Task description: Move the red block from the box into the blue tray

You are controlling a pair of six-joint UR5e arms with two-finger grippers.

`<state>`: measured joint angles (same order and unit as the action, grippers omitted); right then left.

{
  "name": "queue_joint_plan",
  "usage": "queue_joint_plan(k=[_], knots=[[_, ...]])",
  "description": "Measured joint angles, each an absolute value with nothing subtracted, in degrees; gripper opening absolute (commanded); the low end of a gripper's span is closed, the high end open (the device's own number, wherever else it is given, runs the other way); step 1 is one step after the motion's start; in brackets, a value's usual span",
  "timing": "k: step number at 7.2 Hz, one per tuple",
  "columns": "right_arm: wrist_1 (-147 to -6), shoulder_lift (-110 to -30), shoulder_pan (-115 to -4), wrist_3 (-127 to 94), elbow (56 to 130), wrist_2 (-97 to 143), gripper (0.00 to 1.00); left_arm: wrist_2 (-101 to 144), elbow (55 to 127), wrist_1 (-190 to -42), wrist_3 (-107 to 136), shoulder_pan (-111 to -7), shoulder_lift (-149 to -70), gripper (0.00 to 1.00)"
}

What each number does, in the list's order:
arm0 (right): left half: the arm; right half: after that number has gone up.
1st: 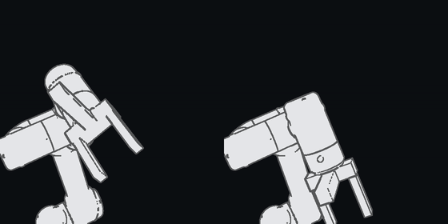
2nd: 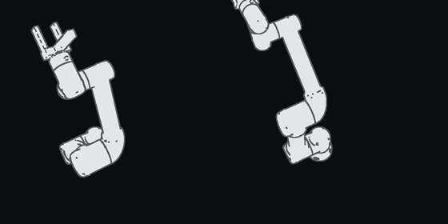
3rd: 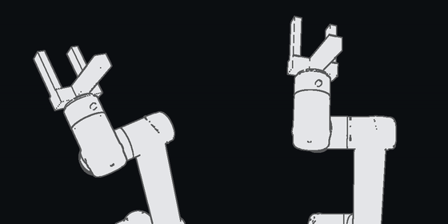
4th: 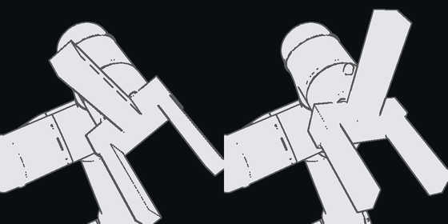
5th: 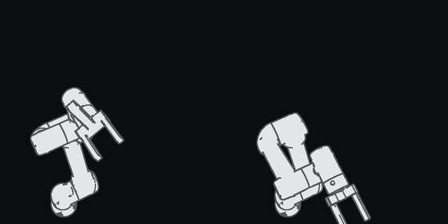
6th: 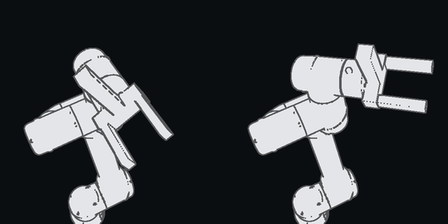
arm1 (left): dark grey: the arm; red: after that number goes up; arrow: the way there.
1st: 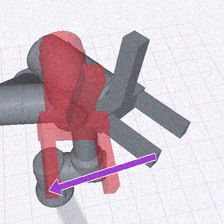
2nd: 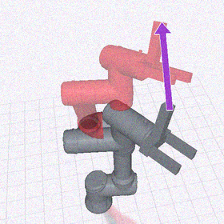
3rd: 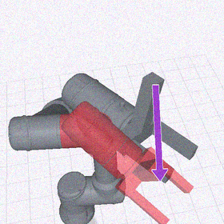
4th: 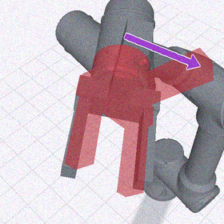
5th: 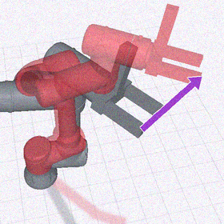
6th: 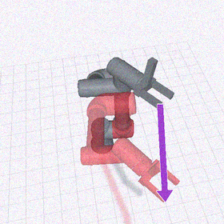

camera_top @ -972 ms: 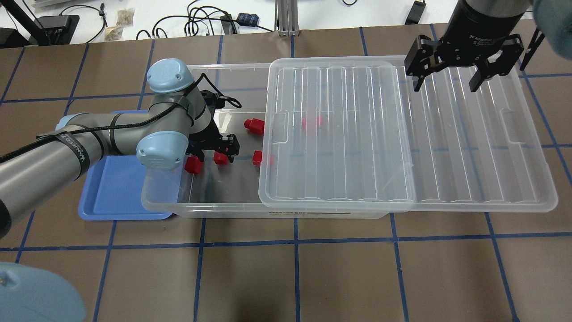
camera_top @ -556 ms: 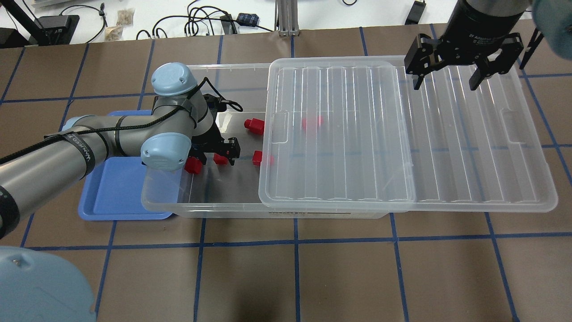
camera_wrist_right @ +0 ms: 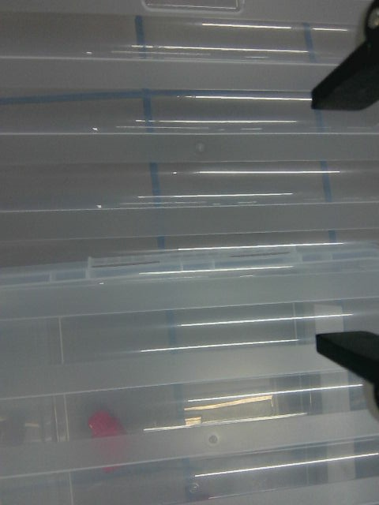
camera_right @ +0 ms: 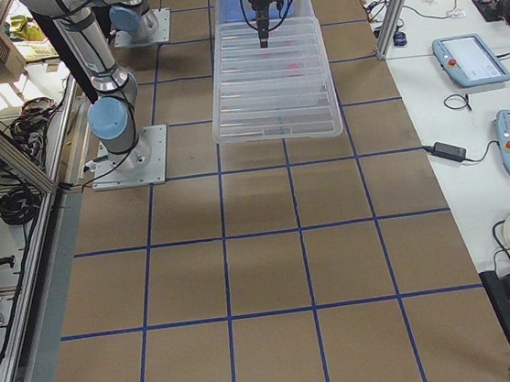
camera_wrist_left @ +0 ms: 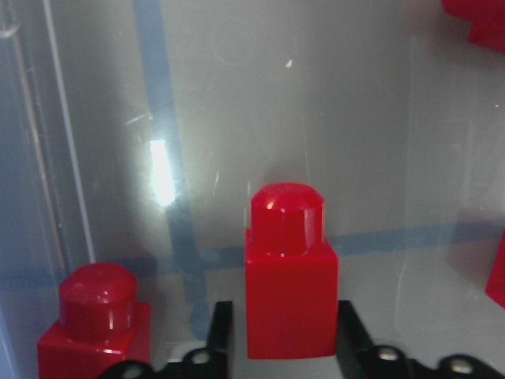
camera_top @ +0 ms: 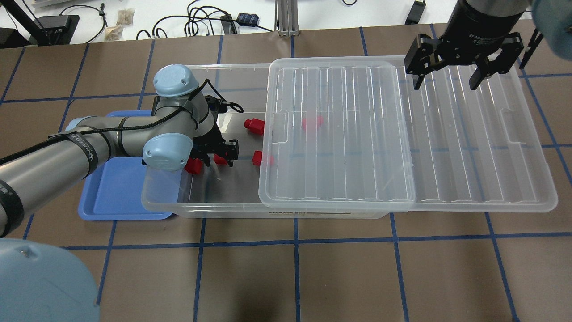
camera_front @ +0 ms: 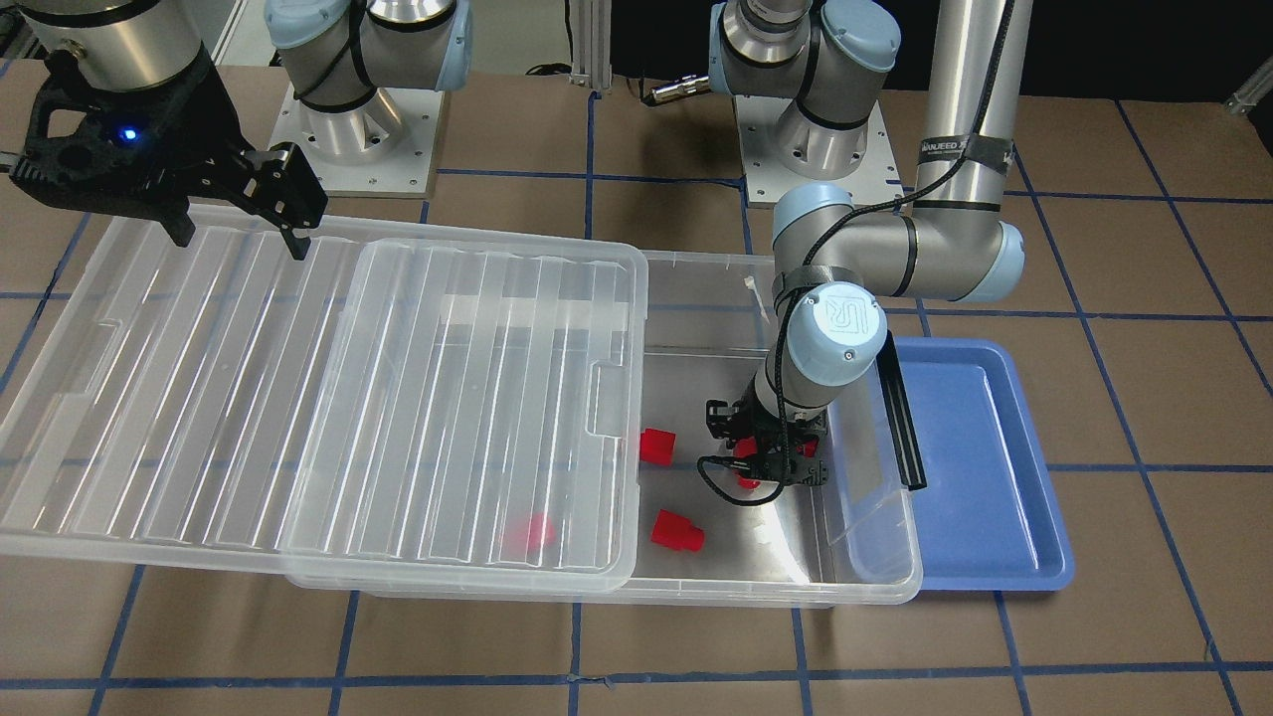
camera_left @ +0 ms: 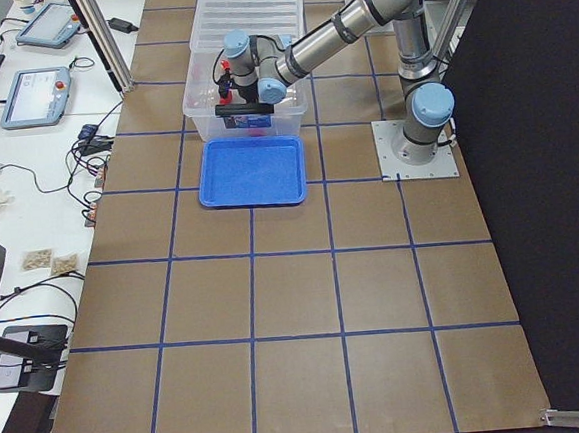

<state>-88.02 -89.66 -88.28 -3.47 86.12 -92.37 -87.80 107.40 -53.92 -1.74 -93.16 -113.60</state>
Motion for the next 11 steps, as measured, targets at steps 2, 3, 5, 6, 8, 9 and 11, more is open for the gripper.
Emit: queue_joint_plan(k=[2,3,5,6,8,9,11], knots=[[-88.04,-89.65,-88.25,-3.32,86.17,-92.37,1.00,-87.82,106.40,-53.85,-1.29,-93.26,-112.64,0.00],[-88.06,-89.65,-88.24,-3.27,86.17,-92.37,1.00,-87.88,105.23,-54.55,-0.77,-93.44,-111.59,0.00],[-88.05,-89.65,-88.24,-3.23,86.21,-92.37,1.00,-88.03,102.11,-58.93,1.25,-93.64,-108.55,0.00],[-88.03,-89.65,-88.24,-3.21,86.22,-92.37,1.00,-88.07,99.82,-62.68,1.71,-93.49,-106.76,0.00],[-88.06,-89.65,-88.24,-3.23,86.22,-92.36,1.00,-88.27,92.35,-73.76,2.02,-92.58,-103.39,0.00],[-88.09,-89.65,-88.24,-3.19,86.22,-92.32,1.00,-88.54,88.24,-79.43,1.85,-91.08,-102.05,0.00],[-88.14,-89.65,-88.27,-3.17,86.22,-92.30,1.00,-88.54,85.45,-83.99,0.77,-85.04,-100.81,0.00]])
